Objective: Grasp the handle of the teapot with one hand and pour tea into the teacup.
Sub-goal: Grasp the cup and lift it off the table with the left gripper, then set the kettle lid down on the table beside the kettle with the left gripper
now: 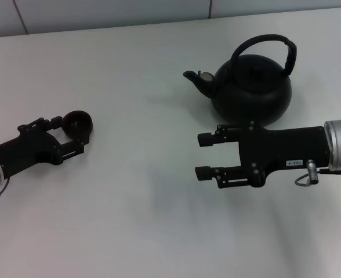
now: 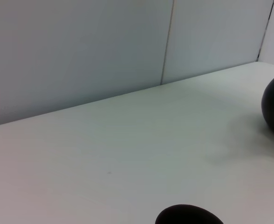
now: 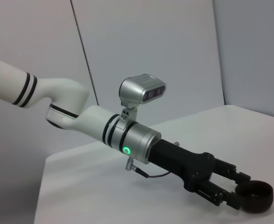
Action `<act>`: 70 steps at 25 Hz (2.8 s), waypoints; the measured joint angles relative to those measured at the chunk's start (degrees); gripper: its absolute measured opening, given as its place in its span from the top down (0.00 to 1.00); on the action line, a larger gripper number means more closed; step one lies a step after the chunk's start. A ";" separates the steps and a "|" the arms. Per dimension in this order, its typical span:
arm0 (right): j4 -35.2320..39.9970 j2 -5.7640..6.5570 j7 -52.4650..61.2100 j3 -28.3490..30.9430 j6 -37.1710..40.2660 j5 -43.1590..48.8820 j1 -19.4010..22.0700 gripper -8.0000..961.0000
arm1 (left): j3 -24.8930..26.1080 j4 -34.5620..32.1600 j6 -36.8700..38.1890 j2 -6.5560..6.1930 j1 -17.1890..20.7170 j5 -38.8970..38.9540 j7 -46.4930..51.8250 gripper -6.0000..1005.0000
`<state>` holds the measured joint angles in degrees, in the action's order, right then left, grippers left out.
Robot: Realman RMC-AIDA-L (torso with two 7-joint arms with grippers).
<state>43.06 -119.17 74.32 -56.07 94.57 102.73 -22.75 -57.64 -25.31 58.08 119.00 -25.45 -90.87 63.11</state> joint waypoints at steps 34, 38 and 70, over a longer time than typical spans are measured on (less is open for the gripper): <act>0.05 0.14 0.39 0.05 -0.79 0.01 -0.27 0.29 | -0.45 1.84 -2.23 0.08 -1.57 0.74 -0.41 0.25; 0.04 0.17 0.39 0.10 -0.87 0.01 -0.33 0.29 | -0.45 1.84 -2.23 0.08 -1.56 0.79 -0.48 0.32; -0.79 0.03 -0.09 -0.36 -1.49 0.01 -0.63 0.29 | -12.00 2.16 9.06 0.18 -2.77 9.57 -0.45 0.33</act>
<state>42.27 -119.14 74.23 -56.43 93.08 102.74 -23.37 -69.65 -23.15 67.15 119.18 -28.22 -81.30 62.66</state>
